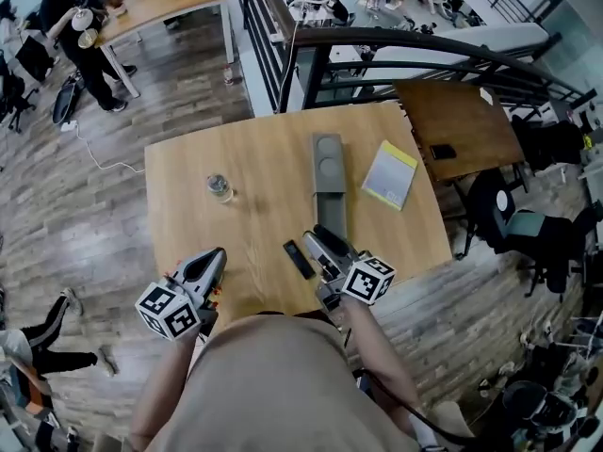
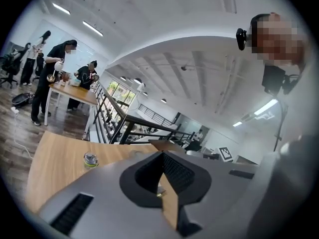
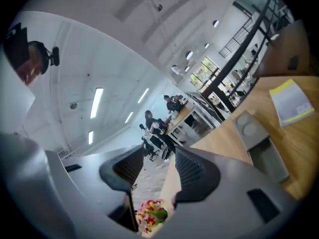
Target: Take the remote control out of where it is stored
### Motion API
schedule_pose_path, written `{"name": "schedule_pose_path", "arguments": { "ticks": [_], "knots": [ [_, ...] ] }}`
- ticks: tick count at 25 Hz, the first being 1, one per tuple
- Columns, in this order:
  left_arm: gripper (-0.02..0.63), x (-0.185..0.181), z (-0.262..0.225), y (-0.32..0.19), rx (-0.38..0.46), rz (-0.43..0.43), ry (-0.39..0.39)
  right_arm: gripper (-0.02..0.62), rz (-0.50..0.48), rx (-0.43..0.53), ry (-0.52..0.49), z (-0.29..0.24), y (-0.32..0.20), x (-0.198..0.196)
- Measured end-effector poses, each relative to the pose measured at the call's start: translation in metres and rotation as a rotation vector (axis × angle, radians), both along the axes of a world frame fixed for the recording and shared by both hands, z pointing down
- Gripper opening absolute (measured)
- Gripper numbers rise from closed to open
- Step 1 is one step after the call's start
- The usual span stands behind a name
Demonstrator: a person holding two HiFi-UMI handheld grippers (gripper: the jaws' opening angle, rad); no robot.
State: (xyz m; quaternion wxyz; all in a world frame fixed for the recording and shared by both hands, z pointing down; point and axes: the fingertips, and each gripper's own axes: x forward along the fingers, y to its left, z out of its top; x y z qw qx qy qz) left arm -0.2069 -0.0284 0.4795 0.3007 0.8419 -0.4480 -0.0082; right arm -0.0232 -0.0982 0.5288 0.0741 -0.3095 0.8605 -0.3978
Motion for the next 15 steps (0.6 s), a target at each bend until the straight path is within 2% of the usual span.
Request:
{"name": "schedule_pose_path", "arguments": {
  "ticks": [4, 8, 12, 15],
  "knots": [
    [0.002, 0.005, -0.039, -0.006, 0.053, 0.044, 0.055, 0.193, 0.005, 0.167, -0.005, -0.082, 0.004, -0.003],
    [0.0, 0.014, -0.07, -0.004, 0.086, 0.074, 0.111, 0.183, -0.037, 0.314, -0.018, -0.149, 0.021, -0.002],
    [0.0, 0.025, -0.08, -0.006, 0.089, 0.113, 0.102, 0.157, -0.09, 0.439, 0.027, -0.189, 0.041, -0.006],
    [0.0, 0.043, -0.089, -0.002, 0.093, 0.138, 0.1, 0.153, -0.154, 0.475, -0.003, -0.207, 0.055, -0.005]
  ]
}}
